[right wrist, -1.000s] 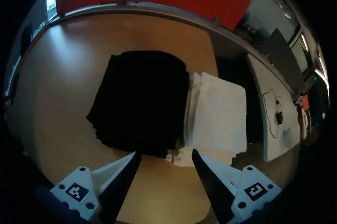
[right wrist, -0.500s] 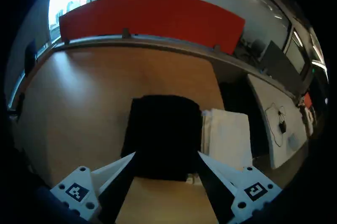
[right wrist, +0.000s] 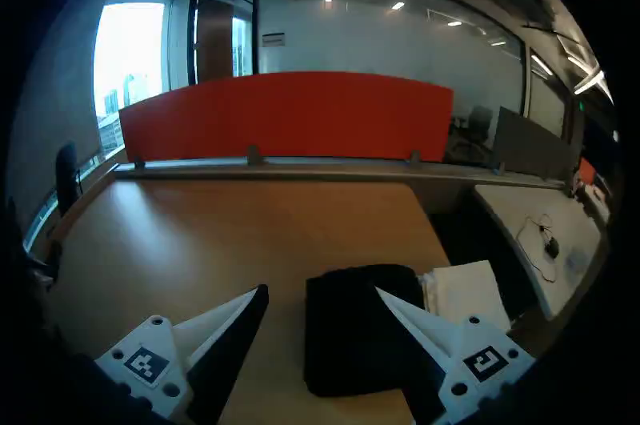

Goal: Fold towel

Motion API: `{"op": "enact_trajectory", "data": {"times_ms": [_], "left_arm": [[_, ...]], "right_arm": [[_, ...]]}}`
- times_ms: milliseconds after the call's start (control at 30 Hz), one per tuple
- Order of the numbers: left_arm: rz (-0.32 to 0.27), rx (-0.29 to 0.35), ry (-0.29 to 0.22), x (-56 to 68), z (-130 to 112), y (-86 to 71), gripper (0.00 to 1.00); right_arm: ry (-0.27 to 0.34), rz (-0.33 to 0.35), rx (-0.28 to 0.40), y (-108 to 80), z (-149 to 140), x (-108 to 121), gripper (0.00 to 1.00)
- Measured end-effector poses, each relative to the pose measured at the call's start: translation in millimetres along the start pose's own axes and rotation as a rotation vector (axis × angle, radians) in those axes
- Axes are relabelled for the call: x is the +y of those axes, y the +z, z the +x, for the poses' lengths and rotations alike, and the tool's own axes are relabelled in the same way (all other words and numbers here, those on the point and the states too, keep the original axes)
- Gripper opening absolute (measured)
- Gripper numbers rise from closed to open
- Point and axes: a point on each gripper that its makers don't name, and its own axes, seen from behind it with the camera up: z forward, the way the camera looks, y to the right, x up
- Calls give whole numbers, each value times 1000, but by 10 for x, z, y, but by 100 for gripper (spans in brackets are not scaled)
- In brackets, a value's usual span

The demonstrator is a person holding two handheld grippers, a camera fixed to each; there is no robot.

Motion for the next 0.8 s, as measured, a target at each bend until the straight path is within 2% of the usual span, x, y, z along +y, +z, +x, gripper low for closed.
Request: {"op": "enact_trajectory", "data": {"times_ms": [367,467,667,800], "left_arm": [[1,54,-5,-15,198,59,95],[3,75,-3,-21,272,68,94],[8,149,-12,-48,522,74,94],[18,228,-33,-111,805,46,94]], "right_arm": [[68,21,238,-122,564,-301,93],[77,21,282,-156,638,-356,92],[87,22,297,-143,667,-438,93],[83,12,314,-141,725,-477,93]]}}
